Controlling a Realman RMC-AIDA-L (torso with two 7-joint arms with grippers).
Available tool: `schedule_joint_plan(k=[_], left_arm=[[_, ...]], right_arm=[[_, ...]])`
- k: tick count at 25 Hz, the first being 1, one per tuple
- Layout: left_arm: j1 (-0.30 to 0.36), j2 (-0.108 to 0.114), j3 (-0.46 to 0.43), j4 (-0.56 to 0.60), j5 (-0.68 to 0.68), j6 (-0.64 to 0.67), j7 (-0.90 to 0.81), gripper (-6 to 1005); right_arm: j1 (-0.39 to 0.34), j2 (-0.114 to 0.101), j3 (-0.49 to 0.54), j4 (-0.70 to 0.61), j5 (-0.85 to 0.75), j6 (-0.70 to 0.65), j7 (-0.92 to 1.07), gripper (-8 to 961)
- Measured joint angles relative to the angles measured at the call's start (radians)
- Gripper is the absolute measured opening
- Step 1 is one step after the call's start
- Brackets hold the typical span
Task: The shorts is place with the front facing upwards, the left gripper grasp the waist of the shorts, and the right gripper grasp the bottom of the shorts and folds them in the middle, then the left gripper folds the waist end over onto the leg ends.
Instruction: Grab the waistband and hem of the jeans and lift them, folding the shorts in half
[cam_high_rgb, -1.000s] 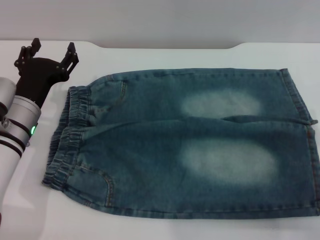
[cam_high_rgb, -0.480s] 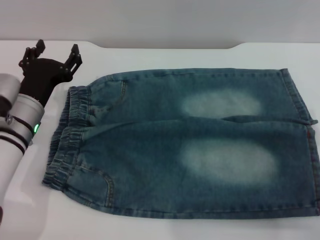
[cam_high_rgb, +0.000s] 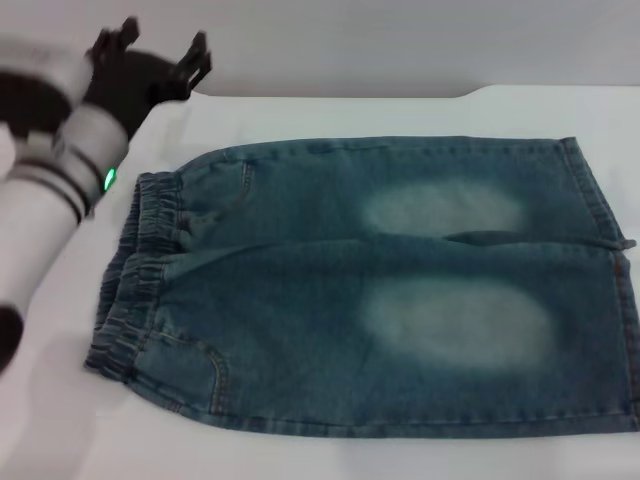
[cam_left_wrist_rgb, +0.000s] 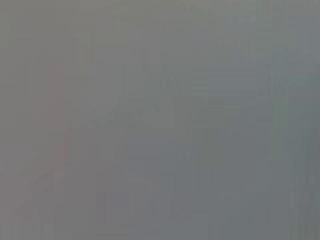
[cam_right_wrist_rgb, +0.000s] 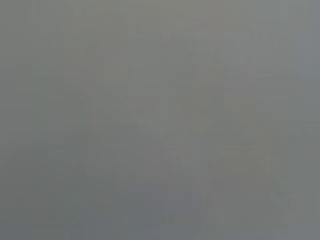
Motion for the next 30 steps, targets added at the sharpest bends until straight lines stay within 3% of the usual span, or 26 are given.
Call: schedule_joint_plan(k=[1,2,3,4,5,6,7,8,11,12,16,22,27,30], left_arm=[[0.012,-0.007,-0.098,-0.168,0.059,-0.223,0.05,821],[0.012,-0.007,-0.098,-0.168,0.059,-0.223,0.05,820],[0.014,-0.012,-0.17,-0.293,0.087,-0.437,0.092,819],[0.013,-0.013,-0.19,-0.328,0.089,-0.495,0.101,818],[0.01,-0.013,-0.209,-0.361,0.09,-0.553,0.109,816],[0.007,-0.013,-0.232,-0.401,0.09,-0.632,0.119,815],[0.007,-0.013,-0.232,-0.401,0.09,-0.632,0.119,814],[0.004,-0.014,-0.305,-0.527,0.09,-0.839,0.13,812],[0.005,-0.013,-0.357,-0.61,0.094,-0.996,0.14,809],[0.001,-0.013,-0.381,-0.641,0.097,-1.072,0.144,807],[-0.034,-0.013,-0.475,-0.694,0.114,-1.301,0.146,802],[-0.066,-0.015,-0.493,-0.694,0.145,-1.383,0.13,795],[-0.142,-0.014,-0.499,-0.769,0.266,-1.667,0.097,788],[-0.157,-0.013,-0.5,-0.809,0.29,-1.772,0.114,785]], right_arm=[[-0.019,-0.016,0.058,0.086,0.0,0.088,-0.059,768],[-0.043,-0.017,0.139,0.165,0.0,0.193,-0.121,768],[-0.067,-0.01,0.237,0.249,0.0,0.319,-0.192,768],[-0.09,0.007,0.339,0.32,0.0,0.463,-0.257,768],[-0.105,0.03,0.433,0.377,0.0,0.587,-0.303,768],[-0.118,0.064,0.547,0.441,-0.001,0.752,-0.359,768],[-0.124,0.1,0.65,0.484,-0.001,0.88,-0.395,768],[-0.124,0.138,0.741,0.516,-0.009,1.002,-0.419,768],[-0.094,0.247,0.998,0.582,-0.096,1.323,-0.445,768],[-0.077,0.263,1.056,0.595,-0.155,1.403,-0.422,768],[-0.018,0.259,1.119,0.643,-0.451,1.604,-0.202,767],[0.019,0.265,1.11,0.716,-0.749,1.732,0.015,767],[0.064,0.263,1.104,0.744,-0.807,1.94,0.009,764],[0.063,0.263,1.082,0.782,-0.807,2.039,-0.017,763]])
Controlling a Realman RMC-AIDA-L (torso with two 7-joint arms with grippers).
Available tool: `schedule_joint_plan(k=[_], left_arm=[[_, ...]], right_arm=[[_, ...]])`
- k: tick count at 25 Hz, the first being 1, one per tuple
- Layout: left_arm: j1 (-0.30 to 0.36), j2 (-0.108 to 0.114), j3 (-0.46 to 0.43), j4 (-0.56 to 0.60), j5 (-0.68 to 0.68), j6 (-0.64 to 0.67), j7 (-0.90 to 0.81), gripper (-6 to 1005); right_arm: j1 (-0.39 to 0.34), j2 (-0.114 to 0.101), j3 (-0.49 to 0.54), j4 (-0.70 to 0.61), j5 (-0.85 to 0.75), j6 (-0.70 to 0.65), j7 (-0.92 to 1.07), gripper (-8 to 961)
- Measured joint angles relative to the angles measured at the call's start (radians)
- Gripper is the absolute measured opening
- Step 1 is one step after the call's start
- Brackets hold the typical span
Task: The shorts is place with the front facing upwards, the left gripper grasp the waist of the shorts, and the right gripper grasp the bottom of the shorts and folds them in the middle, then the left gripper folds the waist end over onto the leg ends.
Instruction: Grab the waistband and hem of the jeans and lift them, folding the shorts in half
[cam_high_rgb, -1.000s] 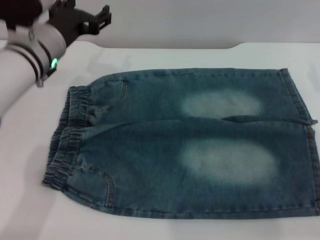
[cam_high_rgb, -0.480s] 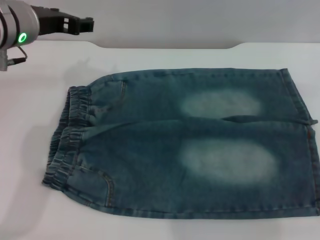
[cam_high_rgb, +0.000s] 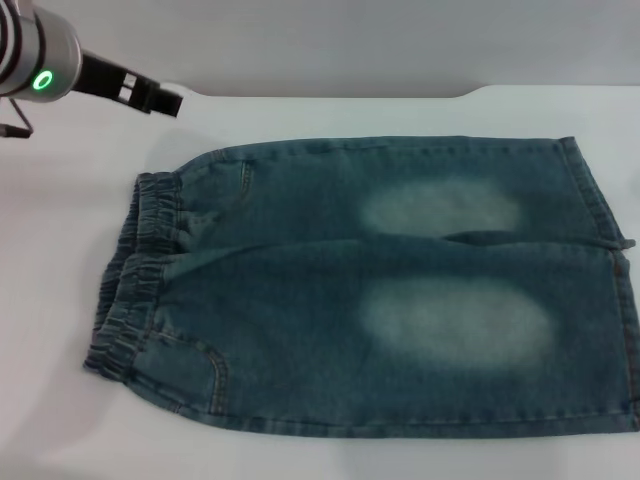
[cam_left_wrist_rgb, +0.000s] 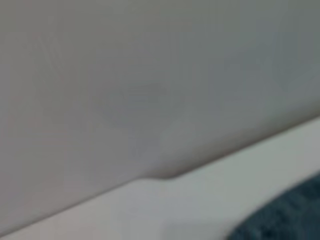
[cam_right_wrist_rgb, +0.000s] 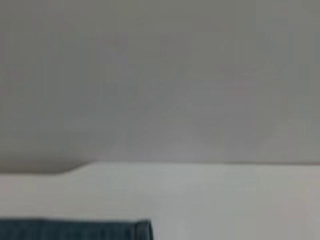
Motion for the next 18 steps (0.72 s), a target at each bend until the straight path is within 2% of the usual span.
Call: schedule_joint_plan(k=[11,18], left_arm=[[-0.006,0.002,0.005,-0.026,0.002,-0.267,0.047,771],[-0.015,0.0,0.05,0.072,0.003,-0.37,0.034,762]], right_arm=[[-0.121,0.005,-0.029,0.267,0.004,0.258,-0.008,762],[-0.196,0.011,-0.077,0.244,0.064,0.23,0.017,762]])
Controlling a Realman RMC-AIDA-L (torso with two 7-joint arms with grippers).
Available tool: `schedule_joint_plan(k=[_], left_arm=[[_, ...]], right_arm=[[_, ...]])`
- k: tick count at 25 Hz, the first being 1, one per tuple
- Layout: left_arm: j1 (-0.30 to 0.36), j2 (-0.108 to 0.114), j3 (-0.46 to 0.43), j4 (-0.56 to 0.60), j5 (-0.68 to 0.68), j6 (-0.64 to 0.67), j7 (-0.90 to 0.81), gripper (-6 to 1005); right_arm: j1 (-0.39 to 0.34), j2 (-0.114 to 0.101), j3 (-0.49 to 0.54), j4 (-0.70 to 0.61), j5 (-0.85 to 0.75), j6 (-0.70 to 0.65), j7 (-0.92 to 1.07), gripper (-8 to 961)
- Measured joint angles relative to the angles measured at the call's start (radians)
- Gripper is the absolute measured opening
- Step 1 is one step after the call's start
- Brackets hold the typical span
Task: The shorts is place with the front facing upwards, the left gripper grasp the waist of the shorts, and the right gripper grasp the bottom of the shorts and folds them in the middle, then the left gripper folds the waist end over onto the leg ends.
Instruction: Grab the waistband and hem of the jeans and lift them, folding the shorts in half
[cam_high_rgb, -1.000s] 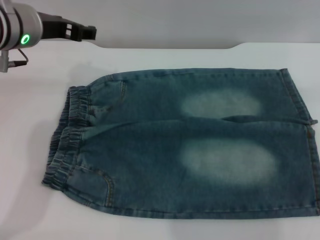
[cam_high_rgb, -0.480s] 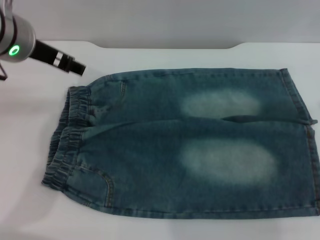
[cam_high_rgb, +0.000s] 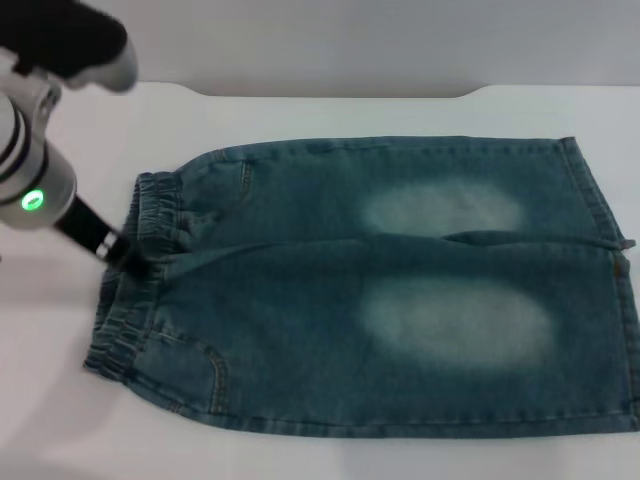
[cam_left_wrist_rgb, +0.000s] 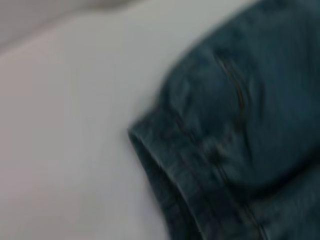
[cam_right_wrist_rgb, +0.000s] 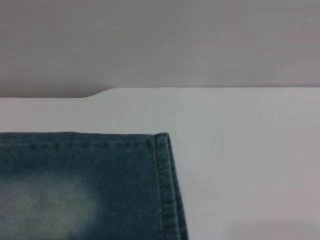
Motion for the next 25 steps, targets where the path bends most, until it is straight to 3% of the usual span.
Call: schedule_joint_plan(k=[25], left_arm=[[-0.054,-0.005,0.088,0.183,-0.001,-0.09,-0.054,730]], right_arm=[[-0.016,-0.002,-0.058,-0.073,-0.01,-0.055,0.008,763]])
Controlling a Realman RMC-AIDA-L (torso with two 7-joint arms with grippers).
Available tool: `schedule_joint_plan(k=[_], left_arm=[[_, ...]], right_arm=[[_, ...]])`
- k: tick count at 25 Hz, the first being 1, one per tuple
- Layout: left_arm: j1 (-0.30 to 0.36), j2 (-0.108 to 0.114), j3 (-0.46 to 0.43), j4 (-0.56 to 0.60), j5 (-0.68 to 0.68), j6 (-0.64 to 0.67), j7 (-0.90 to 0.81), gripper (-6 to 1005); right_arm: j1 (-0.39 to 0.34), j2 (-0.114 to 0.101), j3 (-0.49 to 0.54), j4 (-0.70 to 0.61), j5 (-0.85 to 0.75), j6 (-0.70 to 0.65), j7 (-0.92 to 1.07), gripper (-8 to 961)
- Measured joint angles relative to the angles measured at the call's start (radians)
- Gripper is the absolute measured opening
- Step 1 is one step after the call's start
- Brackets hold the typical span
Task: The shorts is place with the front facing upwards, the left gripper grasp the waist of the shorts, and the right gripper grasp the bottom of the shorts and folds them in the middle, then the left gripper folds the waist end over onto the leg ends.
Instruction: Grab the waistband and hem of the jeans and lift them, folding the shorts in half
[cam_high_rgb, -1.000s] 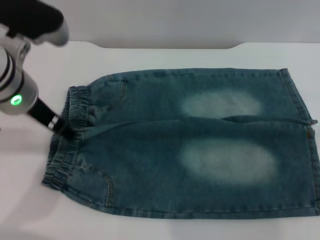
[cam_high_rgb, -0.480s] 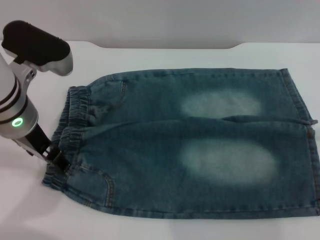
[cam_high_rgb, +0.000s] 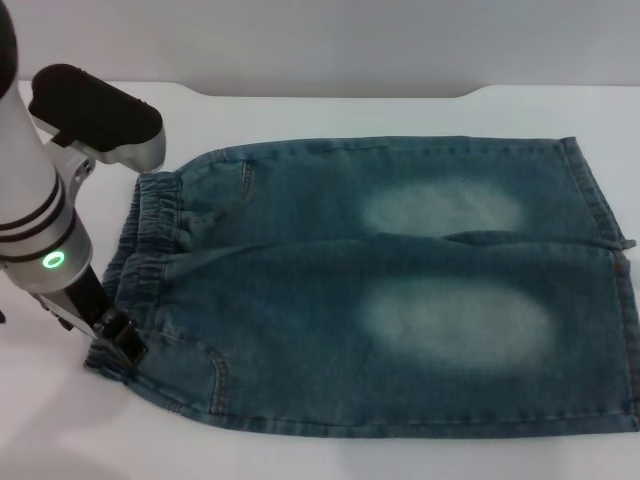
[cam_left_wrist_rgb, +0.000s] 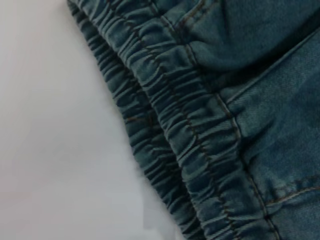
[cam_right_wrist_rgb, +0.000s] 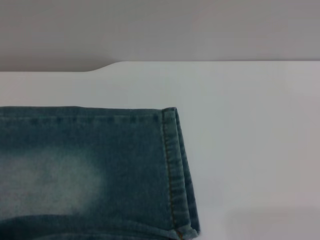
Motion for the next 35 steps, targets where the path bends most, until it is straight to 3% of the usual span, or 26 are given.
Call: schedule_joint_plan(k=[33,35], left_arm=[[-0.02,-0.001,0.078,0.069,-0.035,0.016,-0.022,688],[-0.018,-0.001,0.089,0.062,-0.033,0.017,-0.026,612]], right_arm=[[-0.001,-0.003,-0.018,0.053,0.0,0.029,-0.005,763],[-0.003,-0.003,-0.018,0.06,-0.001,0.035,-0.004,763]])
